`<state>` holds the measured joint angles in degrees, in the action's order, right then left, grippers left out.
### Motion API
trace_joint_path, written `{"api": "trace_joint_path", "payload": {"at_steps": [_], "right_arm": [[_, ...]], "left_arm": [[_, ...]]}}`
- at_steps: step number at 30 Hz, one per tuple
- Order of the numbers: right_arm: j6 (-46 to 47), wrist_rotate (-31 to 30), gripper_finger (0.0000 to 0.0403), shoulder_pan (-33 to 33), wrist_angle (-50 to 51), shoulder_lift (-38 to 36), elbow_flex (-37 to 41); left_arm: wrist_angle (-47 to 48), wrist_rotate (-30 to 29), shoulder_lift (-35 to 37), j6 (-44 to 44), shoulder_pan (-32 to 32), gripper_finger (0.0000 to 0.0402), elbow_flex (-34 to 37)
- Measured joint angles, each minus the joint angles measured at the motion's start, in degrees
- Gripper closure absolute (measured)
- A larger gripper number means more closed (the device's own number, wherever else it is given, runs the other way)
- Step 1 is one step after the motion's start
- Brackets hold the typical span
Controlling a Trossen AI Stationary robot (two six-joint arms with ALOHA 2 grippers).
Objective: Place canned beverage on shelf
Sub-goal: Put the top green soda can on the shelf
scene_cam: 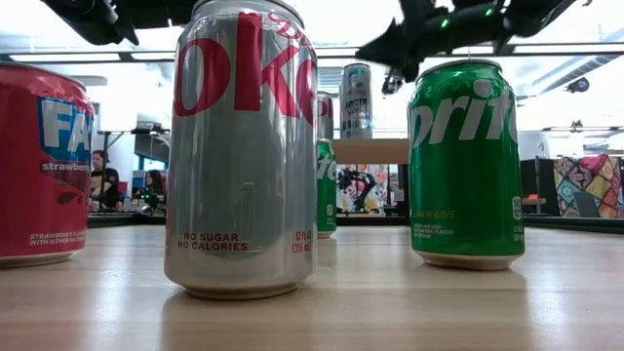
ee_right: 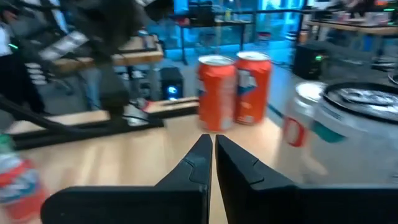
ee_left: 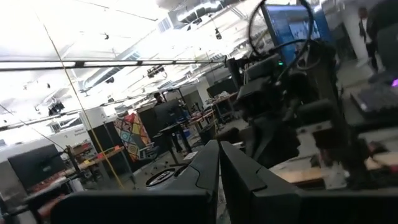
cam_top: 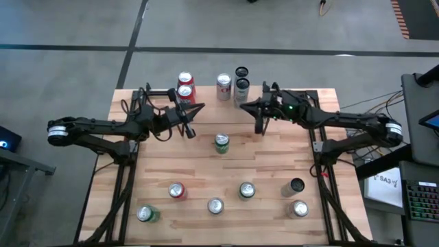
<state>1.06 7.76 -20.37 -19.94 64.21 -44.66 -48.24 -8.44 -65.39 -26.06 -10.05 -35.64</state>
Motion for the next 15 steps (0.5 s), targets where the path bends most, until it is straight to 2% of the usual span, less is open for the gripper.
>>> {"api": "trace_joint_path", "payload": {"at_steps": [4,8,15], "right_arm": [[2.7,0.4,0.039,4.0,4.2,-4.8,0.0],[6.0,1.7,0.039,8.7,8.7,-9.0,0.0],[17.6,1.3,0.039,14.4,12.6,-12.8,0.0]], "left_arm": [[0.2,0.7,0.0,5.6,1.5,0.0402,-1.1],[4.3,3.0,0.0,9.7,4.8,0.0402,-3.2],[12.4,3.0,0.0,13.7,11.1,0.0402,-7.1]]}}
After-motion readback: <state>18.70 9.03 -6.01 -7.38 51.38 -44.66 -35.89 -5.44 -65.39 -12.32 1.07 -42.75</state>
